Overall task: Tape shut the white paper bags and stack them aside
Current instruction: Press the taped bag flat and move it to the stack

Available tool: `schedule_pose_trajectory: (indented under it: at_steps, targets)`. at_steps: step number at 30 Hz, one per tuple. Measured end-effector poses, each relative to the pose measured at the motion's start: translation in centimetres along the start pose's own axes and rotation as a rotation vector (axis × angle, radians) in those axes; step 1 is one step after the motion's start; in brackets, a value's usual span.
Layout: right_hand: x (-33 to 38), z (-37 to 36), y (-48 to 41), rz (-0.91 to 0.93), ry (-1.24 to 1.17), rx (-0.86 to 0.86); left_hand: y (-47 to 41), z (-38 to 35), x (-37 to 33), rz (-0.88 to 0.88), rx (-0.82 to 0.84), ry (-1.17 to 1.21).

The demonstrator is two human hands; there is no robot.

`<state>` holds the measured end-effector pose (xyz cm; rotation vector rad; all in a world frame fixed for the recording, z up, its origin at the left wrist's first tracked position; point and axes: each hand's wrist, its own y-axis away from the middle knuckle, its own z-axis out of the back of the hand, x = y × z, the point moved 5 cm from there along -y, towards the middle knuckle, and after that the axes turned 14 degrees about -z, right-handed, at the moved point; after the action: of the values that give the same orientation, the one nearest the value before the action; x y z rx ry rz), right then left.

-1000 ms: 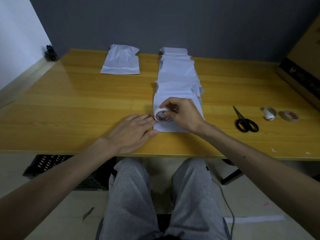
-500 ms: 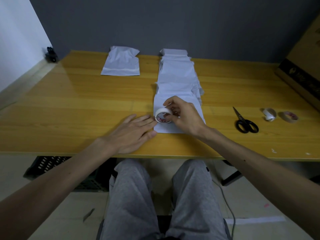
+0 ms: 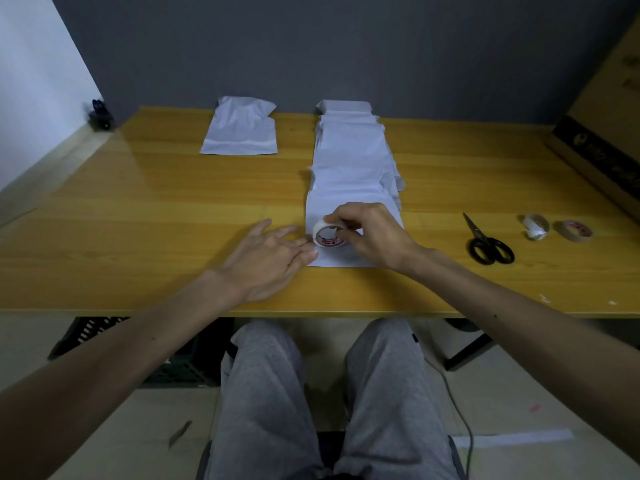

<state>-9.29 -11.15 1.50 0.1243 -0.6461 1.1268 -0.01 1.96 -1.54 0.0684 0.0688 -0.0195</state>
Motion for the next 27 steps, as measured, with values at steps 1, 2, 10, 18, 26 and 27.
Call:
schedule_pose_trajectory:
  at_steps: [1, 2, 10, 18, 26, 27]
  targets:
    - [0.0, 0.1, 0.0, 0.002, 0.005, 0.002, 0.0, 0.0, 0.0, 0.005, 0.005, -0.001]
    - [-0.1, 0.2, 0.1, 0.0, 0.009, 0.005, -0.1, -0.1, 0.0, 0.01, 0.01, -0.005]
    - [-1.0, 1.5, 0.4, -0.02, 0.094, 0.046, -0.1, -0.6, 0.4, 0.037, 0.007, 0.013]
    - [-1.6, 2.5, 0.9, -0.013, 0.208, 0.113, -0.3, -0.6, 0.5, 0.032, -0.003, -0.015]
    - [-1.7, 3.0, 0.9, -0.017, 0.284, 0.158, -0.3, -0.5, 0.6, 0.028, -0.006, 0.002]
    - [-1.7, 3.1, 0.9, -0.015, 0.288, 0.161, -0.3, -0.6, 0.6, 0.029, -0.005, 0.002]
